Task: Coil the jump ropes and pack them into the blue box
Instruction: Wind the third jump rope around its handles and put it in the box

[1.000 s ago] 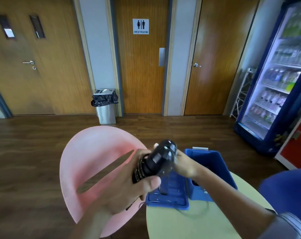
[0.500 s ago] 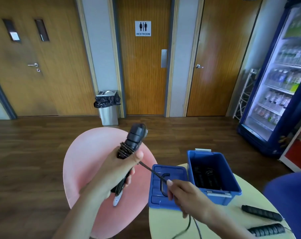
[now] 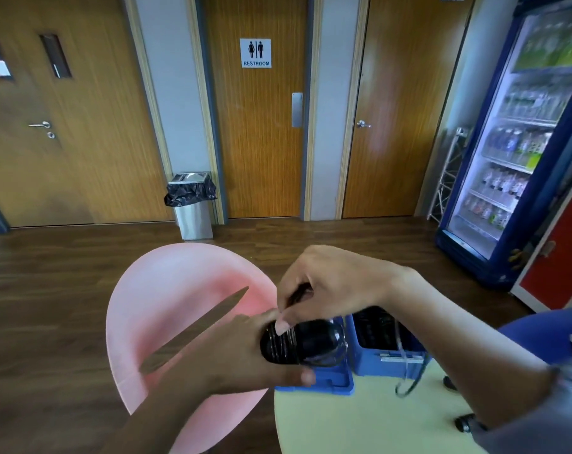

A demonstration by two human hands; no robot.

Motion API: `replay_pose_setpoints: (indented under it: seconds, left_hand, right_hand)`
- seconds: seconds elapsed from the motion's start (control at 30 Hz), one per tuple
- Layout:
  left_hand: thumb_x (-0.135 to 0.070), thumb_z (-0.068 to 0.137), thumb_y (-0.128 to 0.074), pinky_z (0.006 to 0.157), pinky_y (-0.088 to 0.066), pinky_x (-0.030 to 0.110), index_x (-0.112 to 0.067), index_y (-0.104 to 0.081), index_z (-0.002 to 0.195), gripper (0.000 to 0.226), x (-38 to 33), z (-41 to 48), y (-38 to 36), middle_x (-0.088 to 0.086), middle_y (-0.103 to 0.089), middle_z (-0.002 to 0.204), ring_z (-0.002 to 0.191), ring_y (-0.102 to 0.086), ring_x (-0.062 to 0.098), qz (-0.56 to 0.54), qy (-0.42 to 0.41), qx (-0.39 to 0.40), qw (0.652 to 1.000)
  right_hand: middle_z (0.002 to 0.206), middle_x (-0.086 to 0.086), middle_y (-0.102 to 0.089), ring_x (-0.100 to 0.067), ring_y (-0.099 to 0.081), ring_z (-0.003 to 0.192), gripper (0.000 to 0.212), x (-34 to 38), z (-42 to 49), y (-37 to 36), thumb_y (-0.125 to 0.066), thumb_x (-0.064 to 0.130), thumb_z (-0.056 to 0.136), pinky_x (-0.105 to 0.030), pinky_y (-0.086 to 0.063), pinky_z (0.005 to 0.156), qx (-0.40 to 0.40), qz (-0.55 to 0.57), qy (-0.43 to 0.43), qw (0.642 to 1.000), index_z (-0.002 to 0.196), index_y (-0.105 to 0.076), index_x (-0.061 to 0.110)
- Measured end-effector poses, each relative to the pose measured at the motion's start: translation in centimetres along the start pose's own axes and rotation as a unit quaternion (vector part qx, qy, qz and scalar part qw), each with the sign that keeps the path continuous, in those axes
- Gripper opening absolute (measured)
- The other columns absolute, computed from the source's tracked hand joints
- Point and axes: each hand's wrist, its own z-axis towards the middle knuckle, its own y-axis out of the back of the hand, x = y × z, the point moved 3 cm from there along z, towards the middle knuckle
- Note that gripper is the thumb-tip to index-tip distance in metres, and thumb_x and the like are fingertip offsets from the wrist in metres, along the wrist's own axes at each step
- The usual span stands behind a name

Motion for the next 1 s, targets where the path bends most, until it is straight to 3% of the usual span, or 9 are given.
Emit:
replay_pose_setpoints:
  seconds: [0.13, 0.23, 0.33, 0.47, 0.57, 0.67, 0.77, 0.9, 1.0]
  left_hand:
    - [-0.065, 0.061, -0.068, 0.065, -0.051, 0.027, -0.038, -0.059, 0.094, 0.044, -2.1, -1.4, 0.0, -0.003, -0.066, 0.086, 0.070, -0.064, 0.008, -0.145, -0.076, -0.007, 0.986]
    - [-0.058, 0.060, -0.065, 0.060, -0.047, 0.016, -0.034, -0.056, 0.099, 0.047, -2.6, -2.0, 0.2, -0.007, -0.063, 0.076, 0.062, -0.059, 0.001, -0.258, -0.090, -0.031, 0.961]
    - [-0.066, 0.066, -0.062, 0.056, -0.044, 0.034, -0.037, -0.060, 0.093, 0.040, -2.0, -2.0, 0.4, -0.002, -0.060, 0.065, 0.057, -0.055, 0.017, -0.286, -0.094, -0.075, 0.951]
    - [-0.052, 0.064, -0.059, 0.044, -0.043, 0.030, -0.008, -0.049, 0.110, 0.064, -1.3, -1.3, 0.8, 0.013, -0.054, 0.065, 0.045, -0.050, 0.022, -0.440, -0.061, -0.176, 0.879]
    - [-0.060, 0.064, -0.064, 0.042, -0.042, 0.027, -0.001, -0.054, 0.093, 0.066, -0.9, -0.6, 0.9, 0.016, -0.055, 0.061, 0.041, -0.048, 0.023, -0.499, -0.004, -0.175, 0.849]
    - [-0.067, 0.063, -0.064, 0.042, -0.040, 0.025, -0.005, -0.056, 0.083, 0.065, -0.7, 0.0, 0.6, 0.014, -0.054, 0.059, 0.041, -0.047, 0.022, -0.512, 0.051, -0.160, 0.843]
    - [-0.077, 0.059, -0.056, 0.043, -0.039, 0.025, -0.010, -0.058, 0.085, 0.072, -0.3, 0.5, 0.2, 0.012, -0.051, 0.059, 0.042, -0.044, 0.020, -0.499, 0.059, -0.145, 0.852]
    - [-0.072, 0.054, -0.055, 0.049, -0.040, 0.028, -0.024, -0.062, 0.082, 0.056, 0.6, 1.0, 0.3, 0.007, -0.051, 0.058, 0.042, -0.045, 0.020, -0.450, 0.084, -0.137, 0.879]
    - [-0.080, 0.043, -0.064, 0.050, -0.043, 0.030, -0.015, -0.051, 0.093, 0.083, 2.0, 1.3, 0.3, 0.005, -0.052, 0.060, 0.044, -0.048, 0.020, -0.429, 0.112, -0.102, 0.891]
  right_hand:
    - [0.071, -0.021, -0.060, -0.026, -0.049, 0.060, 0.035, -2.4, 1.2, -1.2, -0.083, 0.025, 0.071, -0.039, -0.037, 0.056, -0.017, 0.192, -0.014, 0.981, 0.080, -0.055, 0.006]
    - [0.068, -0.016, -0.051, -0.019, -0.045, 0.062, 0.039, -3.3, 1.9, -3.1, -0.066, 0.035, 0.085, -0.033, -0.036, 0.058, -0.053, 0.269, -0.012, 0.962, 0.077, -0.050, 0.001]
    - [0.064, 0.006, -0.047, -0.003, -0.044, 0.055, 0.029, -4.5, 1.6, -5.1, -0.053, 0.025, 0.096, -0.022, -0.039, 0.054, -0.106, 0.342, -0.050, 0.932, 0.071, -0.048, 0.011]
    - [0.052, 0.003, -0.036, -0.009, -0.032, 0.039, 0.041, -4.9, 0.3, -9.0, -0.036, 0.042, 0.100, -0.025, -0.030, 0.042, -0.152, 0.426, -0.193, 0.871, 0.069, -0.045, 0.016]
    - [0.046, 0.007, -0.032, -0.012, -0.029, 0.042, 0.051, -4.2, -0.9, -11.2, -0.026, 0.047, 0.100, -0.023, -0.028, 0.042, -0.163, 0.460, -0.257, 0.834, 0.066, -0.047, 0.015]
    - [0.047, 0.007, -0.037, -0.007, -0.034, 0.038, 0.057, -3.3, -2.4, -11.9, -0.026, 0.056, 0.095, -0.019, -0.032, 0.044, -0.191, 0.408, -0.291, 0.844, 0.062, -0.049, 0.016]
    - [0.050, 0.005, -0.041, -0.012, -0.043, 0.046, 0.056, -3.7, -4.2, -12.7, -0.035, 0.065, 0.088, -0.030, -0.045, 0.048, -0.196, 0.322, -0.338, 0.862, 0.063, -0.046, 0.017]
    - [0.056, 0.005, -0.046, -0.013, -0.051, 0.055, 0.032, -4.3, -6.6, -13.3, -0.051, 0.043, 0.093, -0.041, -0.058, 0.063, -0.136, 0.266, -0.393, 0.870, 0.073, -0.048, 0.018]
    - [0.072, 0.004, -0.055, -0.015, -0.055, 0.066, 0.024, -3.3, -7.7, -12.6, -0.046, 0.040, 0.096, -0.036, -0.054, 0.069, -0.094, 0.244, -0.379, 0.888, 0.077, -0.047, 0.026]
